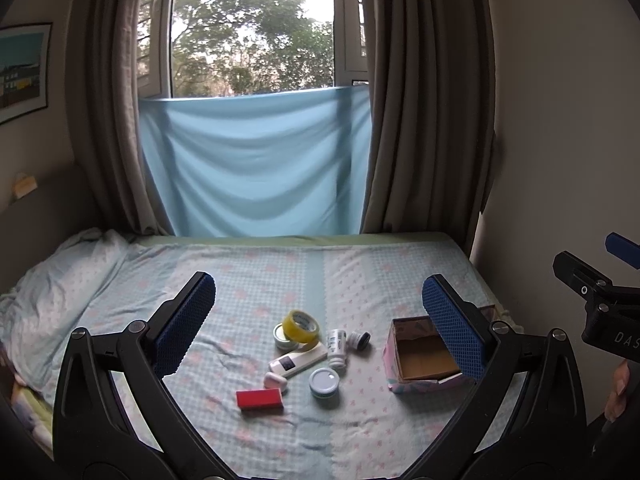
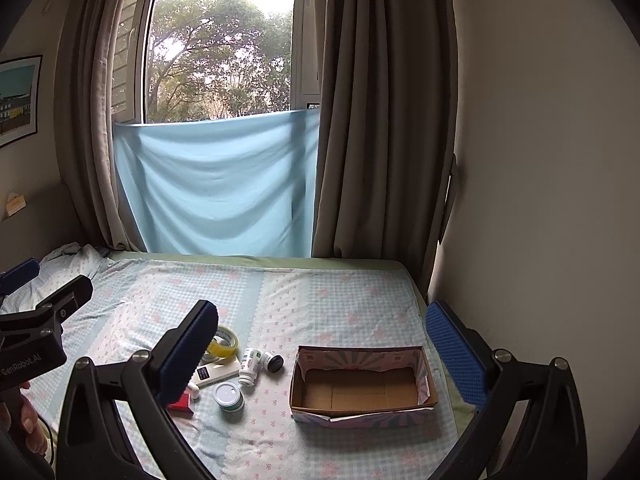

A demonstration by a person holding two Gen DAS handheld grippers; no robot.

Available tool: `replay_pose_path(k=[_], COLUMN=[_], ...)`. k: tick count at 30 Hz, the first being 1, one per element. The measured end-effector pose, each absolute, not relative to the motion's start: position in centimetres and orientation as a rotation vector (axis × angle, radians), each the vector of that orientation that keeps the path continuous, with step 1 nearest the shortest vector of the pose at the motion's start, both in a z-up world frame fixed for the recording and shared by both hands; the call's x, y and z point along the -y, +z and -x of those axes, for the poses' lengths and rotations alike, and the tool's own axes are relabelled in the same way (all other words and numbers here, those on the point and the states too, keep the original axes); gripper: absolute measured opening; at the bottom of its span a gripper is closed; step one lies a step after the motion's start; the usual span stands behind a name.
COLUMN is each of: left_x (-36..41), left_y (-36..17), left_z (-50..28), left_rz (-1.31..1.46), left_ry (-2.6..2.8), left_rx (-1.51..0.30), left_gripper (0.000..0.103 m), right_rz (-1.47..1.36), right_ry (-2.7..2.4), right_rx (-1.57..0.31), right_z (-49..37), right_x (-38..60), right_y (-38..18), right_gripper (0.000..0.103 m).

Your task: Organize rigid objects

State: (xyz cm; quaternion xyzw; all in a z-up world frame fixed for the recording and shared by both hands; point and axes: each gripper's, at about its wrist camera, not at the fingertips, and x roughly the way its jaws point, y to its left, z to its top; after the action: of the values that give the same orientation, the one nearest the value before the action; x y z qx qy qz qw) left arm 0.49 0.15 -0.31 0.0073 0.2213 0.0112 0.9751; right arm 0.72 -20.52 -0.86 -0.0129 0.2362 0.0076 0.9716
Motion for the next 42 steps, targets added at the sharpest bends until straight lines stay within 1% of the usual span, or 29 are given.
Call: replay_pose_path(k=[42], left_x=[-0.67], left_y=[-0.69], left_z=[-0.5], left_rz=[-0.004], left_ry=[0.024], left_rx=[-0.454], left_gripper=[0.103], right_rz=[0.026], right_ry=[0.013], right_rx=[-0.476], right_z=[-0.57], right_x=[20.4], right_y=[-1.14], right_gripper=[0.103])
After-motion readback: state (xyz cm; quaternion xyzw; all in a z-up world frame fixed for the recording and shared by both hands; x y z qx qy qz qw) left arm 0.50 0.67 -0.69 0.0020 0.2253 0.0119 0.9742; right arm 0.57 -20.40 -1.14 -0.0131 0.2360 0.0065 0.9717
